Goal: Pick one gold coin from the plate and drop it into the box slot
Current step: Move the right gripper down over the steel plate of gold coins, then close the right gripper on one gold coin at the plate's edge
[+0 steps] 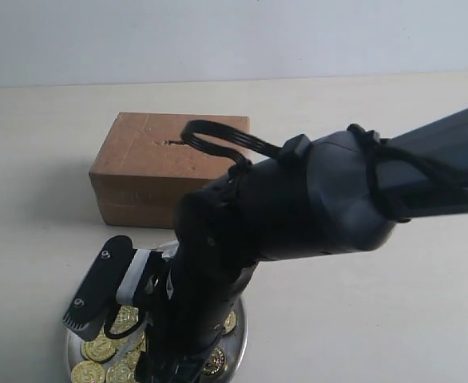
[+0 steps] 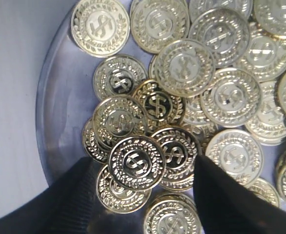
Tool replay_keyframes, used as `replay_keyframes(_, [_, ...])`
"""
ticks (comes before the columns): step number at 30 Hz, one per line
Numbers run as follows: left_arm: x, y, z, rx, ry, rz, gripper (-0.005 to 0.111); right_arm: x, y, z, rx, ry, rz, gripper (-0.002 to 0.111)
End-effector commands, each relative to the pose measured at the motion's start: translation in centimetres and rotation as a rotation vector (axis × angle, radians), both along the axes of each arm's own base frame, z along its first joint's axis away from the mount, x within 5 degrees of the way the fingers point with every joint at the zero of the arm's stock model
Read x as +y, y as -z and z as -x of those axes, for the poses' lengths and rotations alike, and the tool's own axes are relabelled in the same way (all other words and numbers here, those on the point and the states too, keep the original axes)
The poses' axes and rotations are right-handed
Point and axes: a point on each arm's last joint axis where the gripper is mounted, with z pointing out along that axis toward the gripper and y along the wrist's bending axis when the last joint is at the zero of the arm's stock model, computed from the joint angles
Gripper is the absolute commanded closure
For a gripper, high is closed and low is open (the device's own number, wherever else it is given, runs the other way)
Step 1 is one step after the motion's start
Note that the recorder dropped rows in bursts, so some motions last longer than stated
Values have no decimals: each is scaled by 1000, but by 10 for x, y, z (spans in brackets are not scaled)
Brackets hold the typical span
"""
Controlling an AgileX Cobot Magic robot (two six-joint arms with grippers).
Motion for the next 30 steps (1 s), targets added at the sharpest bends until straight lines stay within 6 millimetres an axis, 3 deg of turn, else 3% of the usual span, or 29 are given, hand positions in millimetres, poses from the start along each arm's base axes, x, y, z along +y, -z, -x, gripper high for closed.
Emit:
replay_keyframes(1, [0,-2,0,-19,-2,1,107,3,3,-2,-13,2,-5,51])
replay_keyframes(30, [0,-2,0,-19,-2,1,107,14,5,8,-98,-85,27,51])
